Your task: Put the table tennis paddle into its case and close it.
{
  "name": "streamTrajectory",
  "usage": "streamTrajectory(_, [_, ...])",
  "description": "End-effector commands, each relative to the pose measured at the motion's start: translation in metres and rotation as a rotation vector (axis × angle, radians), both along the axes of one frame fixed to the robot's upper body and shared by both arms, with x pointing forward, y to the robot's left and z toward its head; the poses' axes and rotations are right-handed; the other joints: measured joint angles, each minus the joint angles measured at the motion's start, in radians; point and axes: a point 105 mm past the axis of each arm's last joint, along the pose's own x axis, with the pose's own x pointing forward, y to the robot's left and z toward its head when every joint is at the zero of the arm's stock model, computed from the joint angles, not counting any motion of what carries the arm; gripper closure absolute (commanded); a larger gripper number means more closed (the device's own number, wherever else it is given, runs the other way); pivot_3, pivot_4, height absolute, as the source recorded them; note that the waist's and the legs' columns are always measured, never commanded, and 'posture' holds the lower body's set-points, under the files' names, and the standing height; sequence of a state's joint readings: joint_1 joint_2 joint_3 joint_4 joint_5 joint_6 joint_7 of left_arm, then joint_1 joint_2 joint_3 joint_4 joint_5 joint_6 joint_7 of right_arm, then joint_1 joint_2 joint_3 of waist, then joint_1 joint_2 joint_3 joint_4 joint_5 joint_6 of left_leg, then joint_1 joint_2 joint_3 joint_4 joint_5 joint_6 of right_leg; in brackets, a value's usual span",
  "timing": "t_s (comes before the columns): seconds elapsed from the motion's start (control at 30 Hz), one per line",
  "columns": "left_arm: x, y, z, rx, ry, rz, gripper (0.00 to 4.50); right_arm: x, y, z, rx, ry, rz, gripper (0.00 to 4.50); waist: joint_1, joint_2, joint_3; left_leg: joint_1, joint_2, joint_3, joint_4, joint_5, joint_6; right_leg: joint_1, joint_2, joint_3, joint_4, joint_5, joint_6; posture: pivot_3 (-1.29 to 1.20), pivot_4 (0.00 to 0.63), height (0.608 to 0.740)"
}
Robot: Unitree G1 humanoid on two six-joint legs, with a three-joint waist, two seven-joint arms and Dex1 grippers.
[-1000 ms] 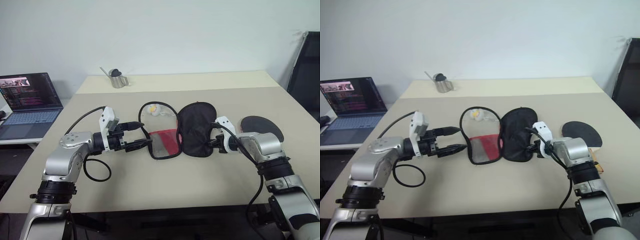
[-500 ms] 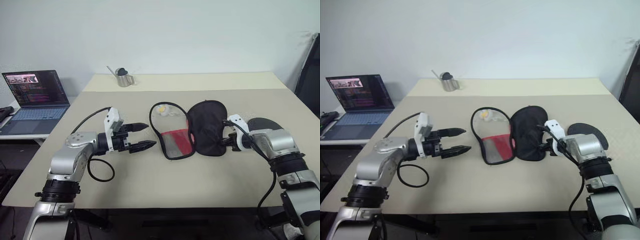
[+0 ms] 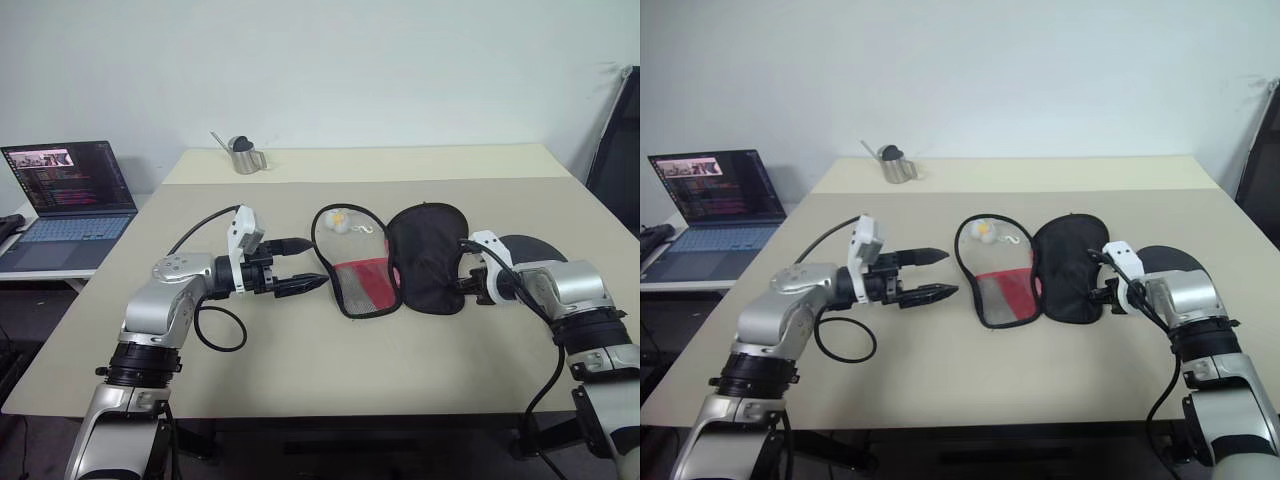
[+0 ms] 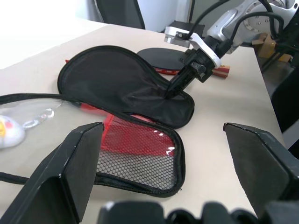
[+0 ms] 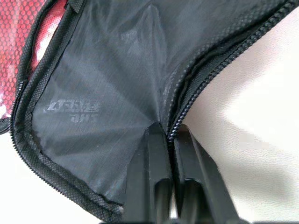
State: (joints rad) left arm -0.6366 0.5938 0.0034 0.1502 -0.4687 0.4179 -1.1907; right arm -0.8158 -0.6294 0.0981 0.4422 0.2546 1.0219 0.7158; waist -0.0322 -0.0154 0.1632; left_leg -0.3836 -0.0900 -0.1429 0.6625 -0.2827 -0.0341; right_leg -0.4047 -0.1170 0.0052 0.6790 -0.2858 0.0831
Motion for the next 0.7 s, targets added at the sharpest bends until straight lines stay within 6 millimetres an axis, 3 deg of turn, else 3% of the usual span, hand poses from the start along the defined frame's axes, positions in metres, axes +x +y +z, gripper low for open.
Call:
streamTrajectory(0.03, [-0.002, -0.003, 0.010, 0.004, -0.052, -0.017, 0.00, 0.006, -0.022, 0.001, -0.074, -0.019, -0.086, 3.21, 0.000, 0.000, 0.000, 0.000, 0.000, 0.000, 0.000, 0.000, 0.000, 0.000, 0.000, 0.000, 0.000, 0.000, 0.001, 0.00, 0.150, 0.740])
streamTrajectory(0.37, [-0.003, -0.003, 0.007, 0.000, -0.050, -0.011, 0.00, 0.019, -0.039, 0.020, -0.150, -0.149, -0.109, 0.03, 0.002, -0.001, 0.000, 0.000, -0.001, 0.002, 0.001, 0.001, 0.002, 0.000, -0.001, 0.002, 0.000, 0.002, 0.003, 0.00, 0.150, 0.740])
streamTrajectory(0.57, [-0.003, -0.011, 0.007, 0.000, -0.065, -0.018, 0.00, 0.013, -0.041, 0.063, -0.036, -0.352, -0.049, 0.03, 0.000, -0.001, 0.000, -0.001, -0.001, 0.004, -0.001, 0.001, 0.002, -0.002, -0.001, 0.003, -0.001, 0.002, 0.003, 0.00, 0.150, 0.740])
streamTrajectory(0.7, [0.004, -0.015, 0.013, -0.001, -0.109, 0.025, 0.00, 0.001, -0.060, 0.069, -0.053, -0.411, -0.107, 0.03, 0.001, -0.001, 0.000, -0.001, -0.001, 0.005, -0.001, 0.001, 0.003, -0.002, -0.001, 0.004, -0.003, 0.002, 0.003, 0.00, 0.150, 0.740])
